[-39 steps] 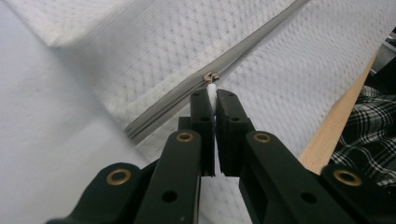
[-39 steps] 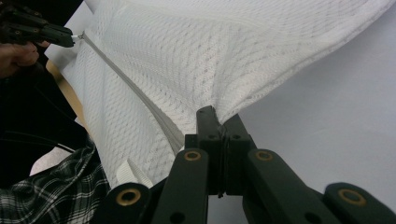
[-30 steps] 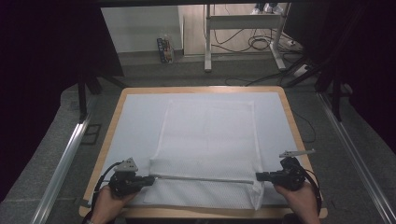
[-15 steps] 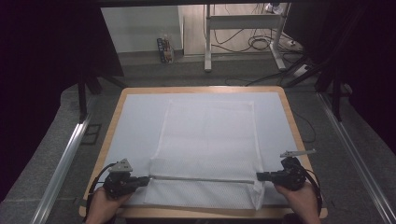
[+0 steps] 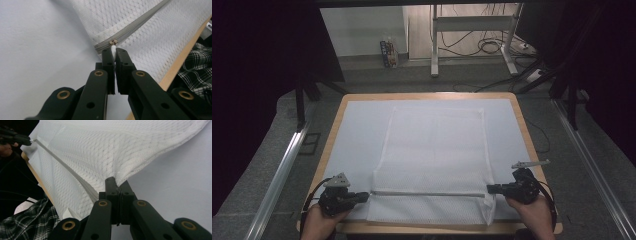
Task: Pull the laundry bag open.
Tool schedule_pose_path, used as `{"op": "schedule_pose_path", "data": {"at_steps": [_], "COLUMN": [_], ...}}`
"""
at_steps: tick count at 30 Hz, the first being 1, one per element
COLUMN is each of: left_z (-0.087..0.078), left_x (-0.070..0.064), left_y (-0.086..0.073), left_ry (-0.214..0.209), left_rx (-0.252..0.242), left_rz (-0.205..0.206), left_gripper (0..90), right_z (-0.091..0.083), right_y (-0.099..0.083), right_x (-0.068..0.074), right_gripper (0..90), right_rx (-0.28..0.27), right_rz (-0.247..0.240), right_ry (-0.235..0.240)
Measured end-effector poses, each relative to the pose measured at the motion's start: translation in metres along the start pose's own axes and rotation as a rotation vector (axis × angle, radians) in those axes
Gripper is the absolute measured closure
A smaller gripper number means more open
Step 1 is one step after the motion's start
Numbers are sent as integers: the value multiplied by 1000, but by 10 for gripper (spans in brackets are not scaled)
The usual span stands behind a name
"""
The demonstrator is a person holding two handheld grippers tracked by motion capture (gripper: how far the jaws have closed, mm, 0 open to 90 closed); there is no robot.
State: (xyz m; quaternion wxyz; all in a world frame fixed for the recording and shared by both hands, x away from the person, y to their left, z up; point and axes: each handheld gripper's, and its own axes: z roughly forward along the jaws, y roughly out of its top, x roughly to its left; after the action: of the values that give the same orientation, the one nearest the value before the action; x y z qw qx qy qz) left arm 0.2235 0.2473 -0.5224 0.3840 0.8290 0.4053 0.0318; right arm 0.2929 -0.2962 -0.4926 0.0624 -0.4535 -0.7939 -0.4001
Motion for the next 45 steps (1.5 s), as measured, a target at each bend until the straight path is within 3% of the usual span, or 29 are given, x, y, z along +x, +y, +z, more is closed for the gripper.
{"op": "schedule_pose_path", "data": {"at_steps": [8, 10, 11, 12, 13, 14, 18, 27, 29, 33, 34, 35, 36, 38, 45], "left_z": [3, 4, 4, 4, 4, 5, 6, 3, 4, 9, 11, 11, 12, 13, 14], "left_x": [-4, -4, -4, -4, -4, -4, -5, -12, -13, -14, -13, -13, -13, -12, -12], "left_y": [-1, 0, 0, 1, 1, 2, 4, 7, 8, 9, 10, 10, 11, 11, 11], "left_ry": [-27, -27, -27, -28, -28, -43, -54, -42, -38, -6, -3, -3, 5, 7, 7], "left_rx": [36, 25, 25, 11, 11, -2, -19, -82, -84, -82, -80, -80, -81, -85, -79], "left_rz": [6, 9, 9, 13, 13, 11, 17, 44, 47, 61, 62, 62, 65, 60, 61], "left_gripper": [869, 856, 854, 843, 800, 745, 620, 317, 278, 235, 232, 232, 232, 233, 233], "right_z": [0, 1, 1, 0, 0, -1, -2, -9, -10, -9, -7, -7, -2, 3, 7], "right_y": [0, 0, 0, 0, 0, 0, 1, -1, -1, -5, -6, -6, -7, -7, -14], "right_x": [-1, -1, -1, -1, -1, -1, -1, 2, 1, 4, 5, 5, 5, 6, 10], "right_gripper": [860, 774, 774, 674, 674, 584, 473, 352, 355, 610, 670, 670, 772, 856, 863], "right_rx": [4, 0, 0, -11, -11, -27, -42, -80, -83, -39, -26, -26, -1, 32, 104], "right_rz": [-5, -12, -12, -11, -11, -25, -42, -77, -78, -85, -83, -83, -75, -74, -69], "right_ry": [-1, 1, 1, -2, -2, -11, -31, -87, -93, -111, -108, -108, -88, -88, -115]}}
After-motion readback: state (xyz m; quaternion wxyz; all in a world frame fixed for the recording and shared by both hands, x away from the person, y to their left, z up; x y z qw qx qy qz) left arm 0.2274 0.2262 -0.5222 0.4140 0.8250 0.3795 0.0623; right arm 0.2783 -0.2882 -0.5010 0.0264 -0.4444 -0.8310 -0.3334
